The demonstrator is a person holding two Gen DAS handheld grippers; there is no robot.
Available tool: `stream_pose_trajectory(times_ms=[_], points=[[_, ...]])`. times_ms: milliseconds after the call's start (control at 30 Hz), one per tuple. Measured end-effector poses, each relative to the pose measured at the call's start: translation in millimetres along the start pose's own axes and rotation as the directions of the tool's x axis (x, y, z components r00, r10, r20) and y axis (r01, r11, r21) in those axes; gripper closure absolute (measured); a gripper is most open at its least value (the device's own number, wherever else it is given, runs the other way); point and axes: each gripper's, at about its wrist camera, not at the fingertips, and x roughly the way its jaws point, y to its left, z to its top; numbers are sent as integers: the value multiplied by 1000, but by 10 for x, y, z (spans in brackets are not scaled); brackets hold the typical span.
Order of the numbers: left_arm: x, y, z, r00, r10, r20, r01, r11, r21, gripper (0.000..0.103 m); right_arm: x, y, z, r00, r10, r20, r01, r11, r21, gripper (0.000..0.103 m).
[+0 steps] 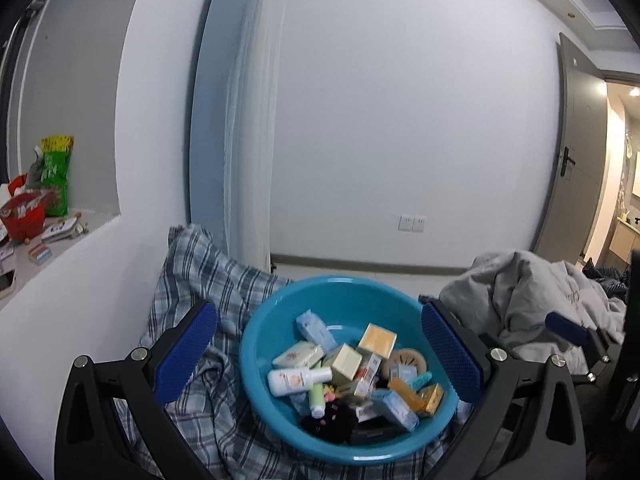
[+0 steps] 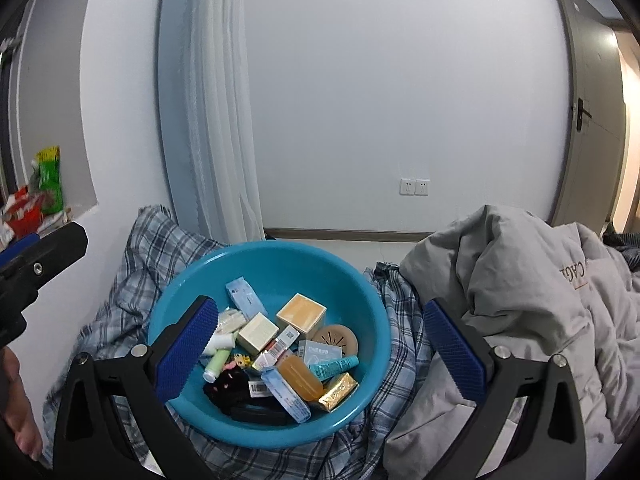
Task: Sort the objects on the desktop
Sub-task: 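Raise both open tools up and away from the basin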
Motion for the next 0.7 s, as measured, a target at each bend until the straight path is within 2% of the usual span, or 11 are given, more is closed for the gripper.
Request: stream_pose_trajectory(times_ms=[367, 500, 600, 700], points=[[124, 12, -100, 998, -11, -57, 11, 1000, 8, 0, -17, 152, -103, 999, 33, -29, -33, 999, -20, 0], [154, -16, -226, 996, 17, -84, -13, 999, 40, 0, -18, 190, -149, 998, 38, -44, -39, 999, -24, 0], [203, 6, -290, 993, -1, -116, 4, 1000, 25, 0, -5, 221, -213, 997, 42, -65, -44, 999, -27, 0], [198, -2, -283, 994, 10, -112, -7, 999, 32, 0, 20, 262, -272, 996, 46, -77, -49, 998, -40, 0]])
